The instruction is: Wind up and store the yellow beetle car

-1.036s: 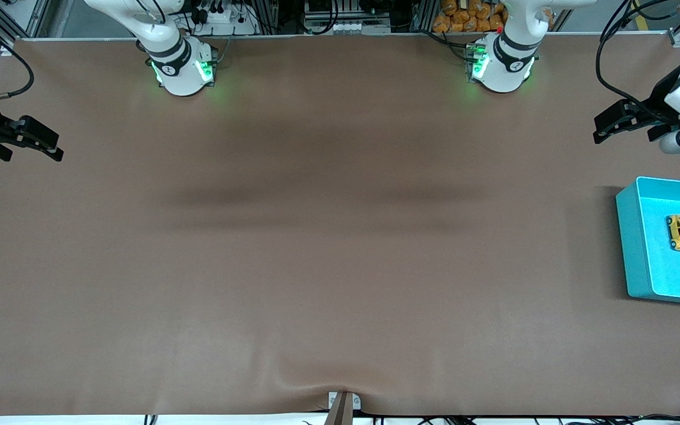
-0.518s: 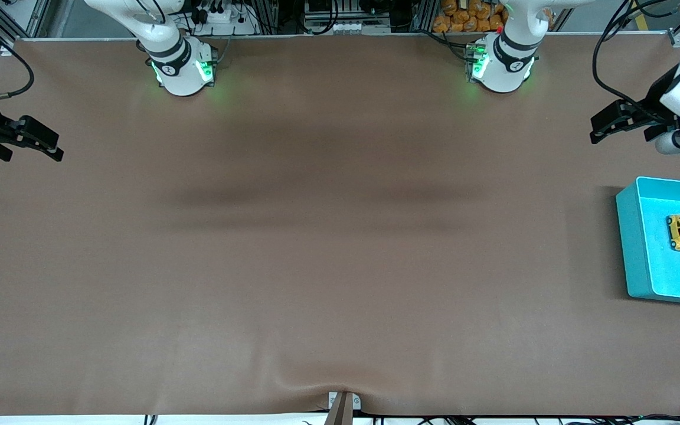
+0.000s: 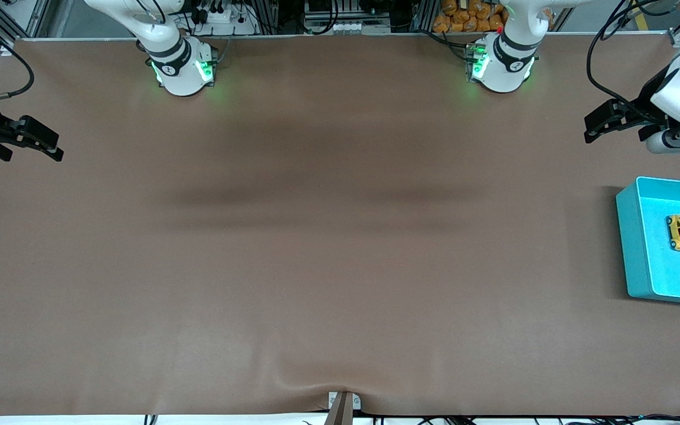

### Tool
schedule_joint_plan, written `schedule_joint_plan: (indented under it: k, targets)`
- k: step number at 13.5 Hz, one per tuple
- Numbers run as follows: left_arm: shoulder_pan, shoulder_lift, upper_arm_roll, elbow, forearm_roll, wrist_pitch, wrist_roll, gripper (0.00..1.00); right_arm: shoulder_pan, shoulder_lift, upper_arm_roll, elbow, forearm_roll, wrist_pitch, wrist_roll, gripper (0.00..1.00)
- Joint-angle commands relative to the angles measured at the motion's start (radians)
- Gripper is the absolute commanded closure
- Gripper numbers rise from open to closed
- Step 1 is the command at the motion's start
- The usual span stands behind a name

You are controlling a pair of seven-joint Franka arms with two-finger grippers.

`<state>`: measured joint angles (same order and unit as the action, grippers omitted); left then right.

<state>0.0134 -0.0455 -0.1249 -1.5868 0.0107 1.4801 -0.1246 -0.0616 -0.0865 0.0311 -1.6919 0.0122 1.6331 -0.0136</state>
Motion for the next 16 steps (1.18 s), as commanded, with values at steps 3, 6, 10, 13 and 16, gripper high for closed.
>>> schedule_joint_plan:
  k: [3,6,10,13,16]
  targets:
    - [-0.023,-0.005,0.039,0.007,0.032,-0.009,0.097,0.00,0.011,-0.007,-0.005,0.006,-0.015,-0.006,-0.006,0.00]
    - [-0.029,0.002,0.045,0.010,0.020,-0.009,0.146,0.00,0.011,-0.007,-0.005,0.005,-0.015,-0.007,-0.006,0.00]
    - [-0.033,0.022,0.051,0.047,0.003,-0.011,0.146,0.00,0.011,-0.007,-0.005,0.006,-0.015,-0.006,-0.006,0.00]
    - [-0.032,0.022,0.053,0.050,-0.005,-0.011,0.148,0.00,0.011,-0.007,-0.005,0.006,-0.015,-0.006,-0.006,0.00]
    - [-0.032,0.022,0.053,0.050,-0.005,-0.011,0.148,0.00,0.011,-0.007,-0.005,0.006,-0.015,-0.006,-0.006,0.00]
